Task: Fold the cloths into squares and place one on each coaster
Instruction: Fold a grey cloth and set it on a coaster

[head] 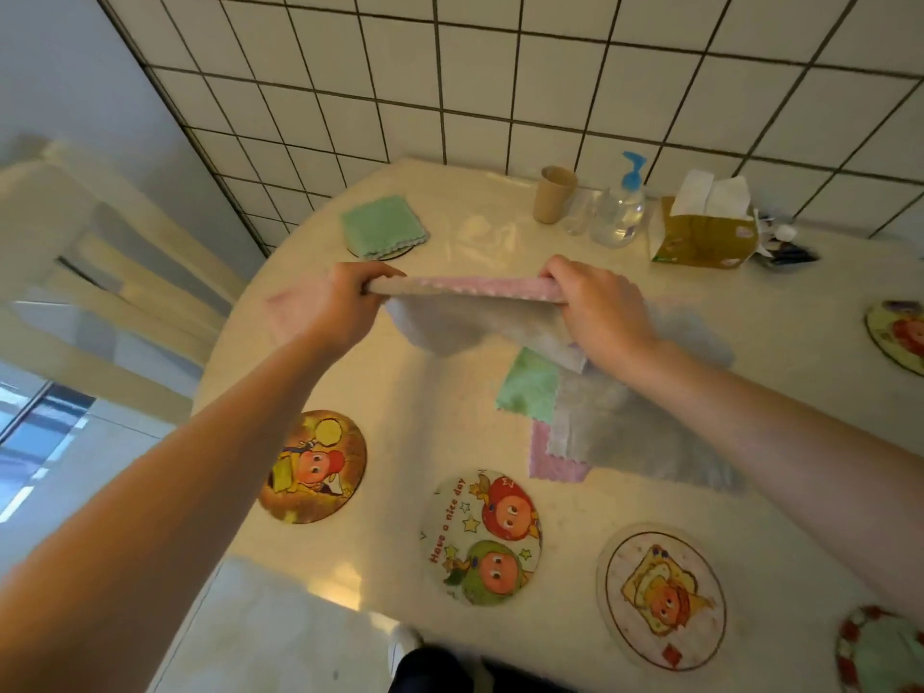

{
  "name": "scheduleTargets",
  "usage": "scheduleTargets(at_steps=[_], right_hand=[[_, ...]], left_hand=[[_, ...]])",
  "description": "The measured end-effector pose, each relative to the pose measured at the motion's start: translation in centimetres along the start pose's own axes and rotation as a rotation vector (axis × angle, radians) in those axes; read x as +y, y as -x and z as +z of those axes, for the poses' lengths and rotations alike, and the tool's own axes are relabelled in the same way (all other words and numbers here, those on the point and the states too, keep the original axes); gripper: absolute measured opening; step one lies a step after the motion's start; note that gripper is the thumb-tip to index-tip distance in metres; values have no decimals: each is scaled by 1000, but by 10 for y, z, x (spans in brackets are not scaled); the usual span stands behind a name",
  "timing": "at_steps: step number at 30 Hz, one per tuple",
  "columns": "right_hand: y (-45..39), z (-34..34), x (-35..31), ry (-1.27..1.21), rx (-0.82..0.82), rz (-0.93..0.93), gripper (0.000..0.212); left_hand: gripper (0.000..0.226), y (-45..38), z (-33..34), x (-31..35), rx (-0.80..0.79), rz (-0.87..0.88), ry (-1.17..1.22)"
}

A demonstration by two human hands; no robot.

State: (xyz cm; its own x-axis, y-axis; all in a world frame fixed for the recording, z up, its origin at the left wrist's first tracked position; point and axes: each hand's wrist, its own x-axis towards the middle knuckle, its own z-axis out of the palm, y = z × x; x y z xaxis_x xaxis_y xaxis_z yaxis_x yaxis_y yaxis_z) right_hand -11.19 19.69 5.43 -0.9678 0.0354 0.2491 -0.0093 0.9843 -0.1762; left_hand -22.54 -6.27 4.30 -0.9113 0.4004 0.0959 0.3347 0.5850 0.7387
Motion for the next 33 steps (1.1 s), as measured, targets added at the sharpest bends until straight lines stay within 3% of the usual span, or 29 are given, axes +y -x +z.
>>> scheduleTargets(at_steps=[3,6,8,11,13,15,20,23,27,30,33], right_hand=[[-2,6,-32,33,117,-74,19],[24,23,-58,-25,159,-197,20],[51,38,-74,-73,54,-257,30],[101,66,-89,-84,-134,-317,25],[134,84,-102,-111,-363,-265,21],[162,97,-111,-125,-580,-210,31],[194,107,-109,-223,-773,-39,9],[198,105,-101,-419,-739,166,2],[177,97,-95,-624,-518,418,6],[148,106,-86,-737,-333,601,5],[123,128,-77,-808,-252,801,5]], left_hand=[[31,14,-36,-26,99,85,-173],[28,51,-57,-55,39,291,-264],[32,87,-62,-76,-81,364,-213],[39,144,-54,-110,-253,276,-195],[36,181,-45,-134,-402,182,-214],[34,208,-36,-157,-537,122,-256],[30,236,-33,-182,-609,0,-275],[25,230,-38,-185,-570,-96,-211],[4,203,-41,-181,-404,-303,-31],[3,177,-39,-167,-261,-523,258],[7,151,-26,-162,-168,-639,303]])
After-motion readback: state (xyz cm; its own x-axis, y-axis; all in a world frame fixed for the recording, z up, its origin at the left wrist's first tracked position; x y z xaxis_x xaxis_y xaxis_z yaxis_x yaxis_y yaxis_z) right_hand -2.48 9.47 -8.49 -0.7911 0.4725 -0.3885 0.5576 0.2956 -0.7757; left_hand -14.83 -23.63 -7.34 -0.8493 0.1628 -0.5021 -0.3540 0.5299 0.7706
